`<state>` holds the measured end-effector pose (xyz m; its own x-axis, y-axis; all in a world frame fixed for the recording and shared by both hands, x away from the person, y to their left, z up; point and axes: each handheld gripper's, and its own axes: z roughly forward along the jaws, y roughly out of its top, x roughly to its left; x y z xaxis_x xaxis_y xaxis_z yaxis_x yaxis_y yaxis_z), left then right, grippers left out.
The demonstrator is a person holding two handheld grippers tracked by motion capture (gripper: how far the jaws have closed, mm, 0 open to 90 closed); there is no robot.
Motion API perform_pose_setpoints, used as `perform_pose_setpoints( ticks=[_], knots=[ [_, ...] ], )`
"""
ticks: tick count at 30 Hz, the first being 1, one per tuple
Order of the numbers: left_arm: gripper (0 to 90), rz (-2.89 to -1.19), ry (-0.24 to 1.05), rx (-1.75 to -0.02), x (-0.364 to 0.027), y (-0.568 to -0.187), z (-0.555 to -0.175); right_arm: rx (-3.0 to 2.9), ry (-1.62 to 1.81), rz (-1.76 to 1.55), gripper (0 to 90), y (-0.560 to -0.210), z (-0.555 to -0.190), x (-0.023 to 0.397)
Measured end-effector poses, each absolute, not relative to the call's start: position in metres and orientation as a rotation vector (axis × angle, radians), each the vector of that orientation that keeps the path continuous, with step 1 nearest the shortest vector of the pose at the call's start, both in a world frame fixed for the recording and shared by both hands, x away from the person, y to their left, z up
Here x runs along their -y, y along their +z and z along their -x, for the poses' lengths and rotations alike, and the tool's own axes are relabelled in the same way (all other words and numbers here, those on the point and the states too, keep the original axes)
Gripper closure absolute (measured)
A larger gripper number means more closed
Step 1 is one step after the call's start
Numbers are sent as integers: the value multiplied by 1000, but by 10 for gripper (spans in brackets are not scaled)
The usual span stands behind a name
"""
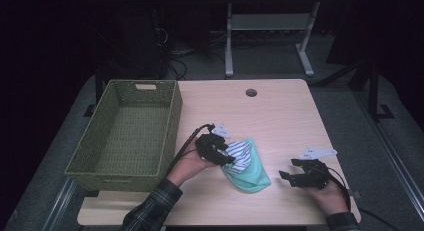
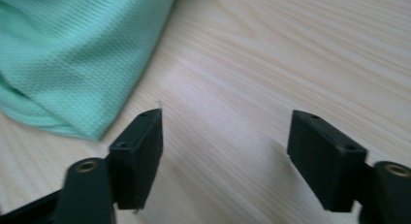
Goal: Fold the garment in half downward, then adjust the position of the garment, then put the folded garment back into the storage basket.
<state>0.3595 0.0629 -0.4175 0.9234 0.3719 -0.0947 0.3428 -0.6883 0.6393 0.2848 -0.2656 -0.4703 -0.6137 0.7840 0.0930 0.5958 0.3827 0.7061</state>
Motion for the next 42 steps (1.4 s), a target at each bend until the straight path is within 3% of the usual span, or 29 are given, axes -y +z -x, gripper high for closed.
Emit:
perform_pose_setpoints(
  ticks=[8, 14, 30, 37, 42],
  knots=[
    [277, -2464, 0, -426, -44, -430, -348, -2361, 1026, -1261, 201, -476, -287, 275],
    [191, -2537, 49, -389, -33, -440, -340, -2348, 994, -1219, 150, -479, -285, 271],
    [171, -2573, 43, -429, -27, -454, -336, -2319, 1012, -1211, 125, -482, -285, 270],
    [248, -2588, 47, -454, -24, -451, -333, -2304, 1004, -1230, 129, -482, -286, 270],
    [483, -2600, 19, -397, -26, -447, -333, -2301, 1003, -1234, 129, -482, -286, 270]
  ],
)
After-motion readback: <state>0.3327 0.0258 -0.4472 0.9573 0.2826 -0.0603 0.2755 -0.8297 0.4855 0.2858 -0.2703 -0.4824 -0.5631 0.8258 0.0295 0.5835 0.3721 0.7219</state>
